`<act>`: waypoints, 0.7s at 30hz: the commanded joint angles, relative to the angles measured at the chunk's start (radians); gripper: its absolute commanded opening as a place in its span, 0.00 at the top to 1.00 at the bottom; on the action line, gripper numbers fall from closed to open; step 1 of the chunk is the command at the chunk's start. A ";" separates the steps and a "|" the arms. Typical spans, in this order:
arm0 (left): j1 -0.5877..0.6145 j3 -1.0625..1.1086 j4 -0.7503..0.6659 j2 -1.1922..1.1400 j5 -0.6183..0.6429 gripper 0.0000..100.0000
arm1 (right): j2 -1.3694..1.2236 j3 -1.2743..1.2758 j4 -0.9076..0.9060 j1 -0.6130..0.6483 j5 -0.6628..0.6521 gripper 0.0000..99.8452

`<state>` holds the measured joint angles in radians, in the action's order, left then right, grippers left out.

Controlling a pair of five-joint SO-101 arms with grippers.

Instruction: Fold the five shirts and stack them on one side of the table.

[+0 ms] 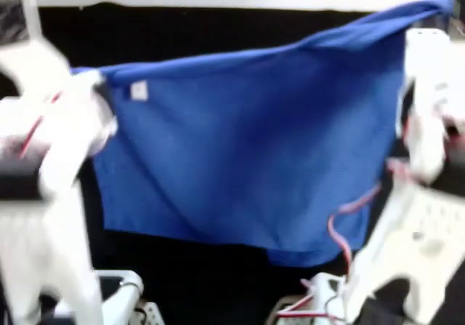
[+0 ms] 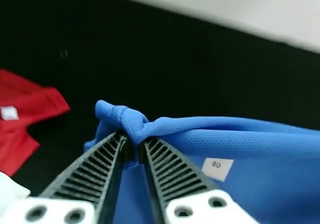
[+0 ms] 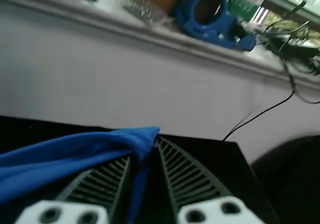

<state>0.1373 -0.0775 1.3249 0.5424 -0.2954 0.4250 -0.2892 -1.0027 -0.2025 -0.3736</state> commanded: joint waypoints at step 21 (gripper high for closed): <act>-0.004 -0.730 0.087 -0.868 -0.002 0.99 | -0.651 -0.401 0.012 0.104 -0.002 0.99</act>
<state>0.1373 -0.7695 1.4078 -0.2892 -0.2954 -0.1903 -0.6391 -0.9168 -0.1135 -0.3721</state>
